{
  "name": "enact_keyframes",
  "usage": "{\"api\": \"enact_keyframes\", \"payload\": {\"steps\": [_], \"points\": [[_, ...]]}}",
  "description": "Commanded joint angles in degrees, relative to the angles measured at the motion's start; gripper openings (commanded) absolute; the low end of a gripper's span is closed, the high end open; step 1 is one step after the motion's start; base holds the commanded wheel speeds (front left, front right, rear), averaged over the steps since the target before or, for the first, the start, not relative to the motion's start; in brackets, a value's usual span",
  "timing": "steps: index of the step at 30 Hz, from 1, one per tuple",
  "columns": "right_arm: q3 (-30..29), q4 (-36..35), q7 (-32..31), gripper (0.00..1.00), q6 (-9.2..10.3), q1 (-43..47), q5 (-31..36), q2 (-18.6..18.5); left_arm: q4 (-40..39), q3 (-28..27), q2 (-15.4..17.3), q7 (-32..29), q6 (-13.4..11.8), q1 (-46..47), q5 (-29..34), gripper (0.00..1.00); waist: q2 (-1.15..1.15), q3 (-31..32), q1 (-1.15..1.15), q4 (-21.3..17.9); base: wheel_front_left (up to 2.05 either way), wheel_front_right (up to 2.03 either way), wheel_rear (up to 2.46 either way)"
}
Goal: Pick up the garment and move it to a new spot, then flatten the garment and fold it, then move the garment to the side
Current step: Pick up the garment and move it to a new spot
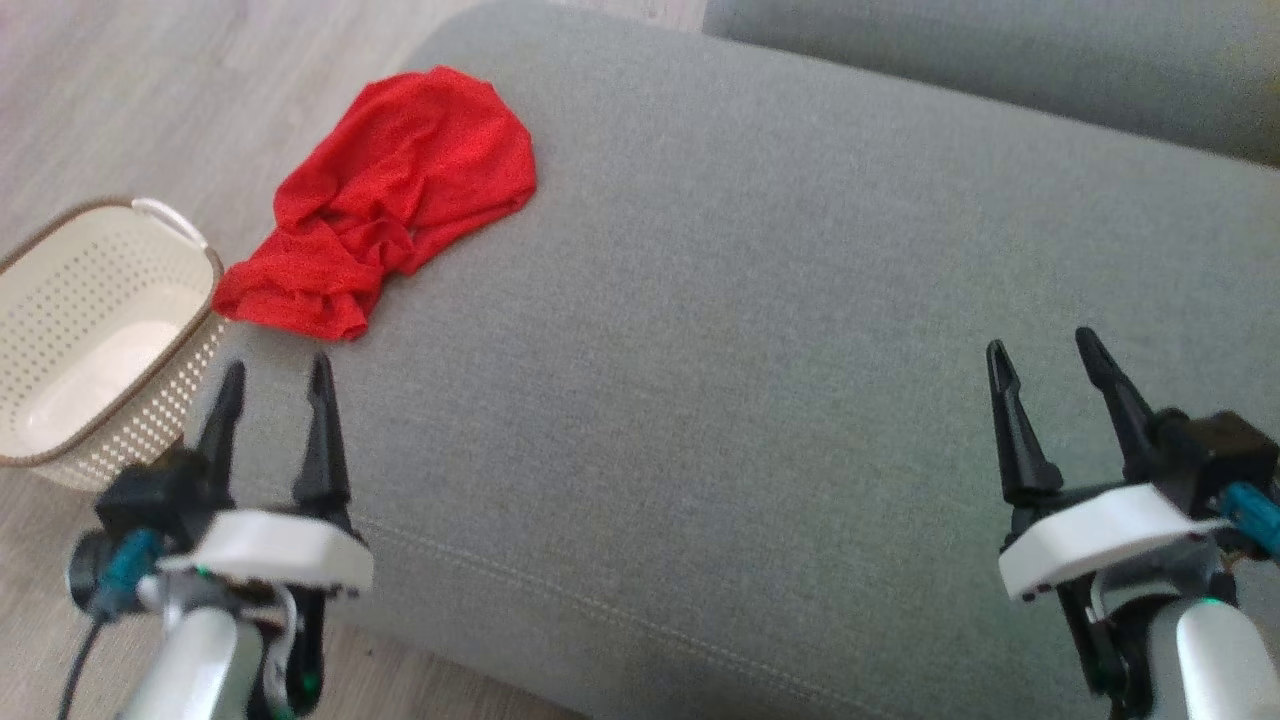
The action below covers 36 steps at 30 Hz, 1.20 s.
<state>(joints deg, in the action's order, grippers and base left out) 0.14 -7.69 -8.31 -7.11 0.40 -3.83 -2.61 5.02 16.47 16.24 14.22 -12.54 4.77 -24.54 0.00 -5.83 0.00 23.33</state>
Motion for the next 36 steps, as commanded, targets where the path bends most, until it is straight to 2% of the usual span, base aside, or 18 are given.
{"api": "enact_keyframes", "payload": {"steps": [1, 6, 10, 14, 21, 27, 32, 33, 34, 36], "points": [[1.6, -2.7, -0.6, 1.0, -0.37, -3.3, 0.7, -0.3, -2.0, -3.1, 0.8, 0.7, 0.1, 5.1, -0.1, 1.0, 0.0, -1.9, 0.0, -0.4, 0.0, 0.0, 0.0], [2.4, -5.5, -2.8, 1.0, -0.37, -6.4, 2.7, -0.3, -0.6, -6.1, 0.1, 0.7, 1.9, 12.9, 0.4, 1.0, 0.0, -8.8, 0.0, -2.5, 0.0, 0.0, 0.0], [3.0, -7.4, -4.2, 1.0, -0.37, -9.2, 4.1, -0.3, 4.6, -8.8, -0.1, 0.8, 4.7, 20.8, 0.9, 1.0, 0.0, -14.9, 0.0, -5.1, 0.0, 0.0, 0.0], [3.9, -8.1, -4.6, 1.0, -0.37, -11.8, 5.3, -0.3, 14.6, -10.7, 0.6, 0.8, 8.9, 28.8, 1.2, 1.0, 0.0, -19.6, 0.0, -8.3, 0.0, 0.0, 0.0], [5.4, -7.8, -3.6, 1.0, -0.37, -14.9, 5.1, -0.3, 36.9, -11.6, 3.7, 0.8, 15.6, 40.4, 1.7, 1.0, 0.0, -24.5, 0.0, -14.0, 0.0, 0.0, 0.0], [6.0, -7.3, -2.7, 1.0, -0.37, -15.7, 4.3, -0.3, 53.1, -10.2, 6.5, -1.7, 18.3, 47.3, 1.7, 1.0, 0.0, -26.9, 0.0, -17.4, 0.0, 0.0, 0.0], [5.7, -7.3, -2.2, 1.0, -0.37, -15.9, 3.7, -0.3, 61.1, -8.8, 7.3, -5.9, 19.3, 50.6, 1.3, 1.0, 0.0, -28.1, 0.0, -18.7, 0.0, 0.0, 0.0], [5.5, -7.3, -2.1, 1.0, -0.37, -15.9, 3.6, -0.3, 61.9, -8.7, 7.3, -6.1, 19.4, 51.1, 1.1, 0.43, 0.0, -28.2, 0.0, -18.8, 0.0, 0.0, 0.0], [5.4, -7.3, -2.0, 1.0, -0.37, -15.9, 3.6, -0.3, 62.4, -8.4, 7.4, -5.8, 19.6, 51.4, 1.0, 0.0, 0.0, -28.3, 0.0, -18.8, 0.0, 0.0, 0.0], [5.0, -7.2, -1.8, 1.0, -0.37, -16.1, 3.4, -0.3, 63.0, -7.9, 7.7, -4.3, 19.7, 52.0, 1.0, 0.0, 0.0, -28.2, 0.0, -18.8, 0.0, 0.0, 0.0]]}}
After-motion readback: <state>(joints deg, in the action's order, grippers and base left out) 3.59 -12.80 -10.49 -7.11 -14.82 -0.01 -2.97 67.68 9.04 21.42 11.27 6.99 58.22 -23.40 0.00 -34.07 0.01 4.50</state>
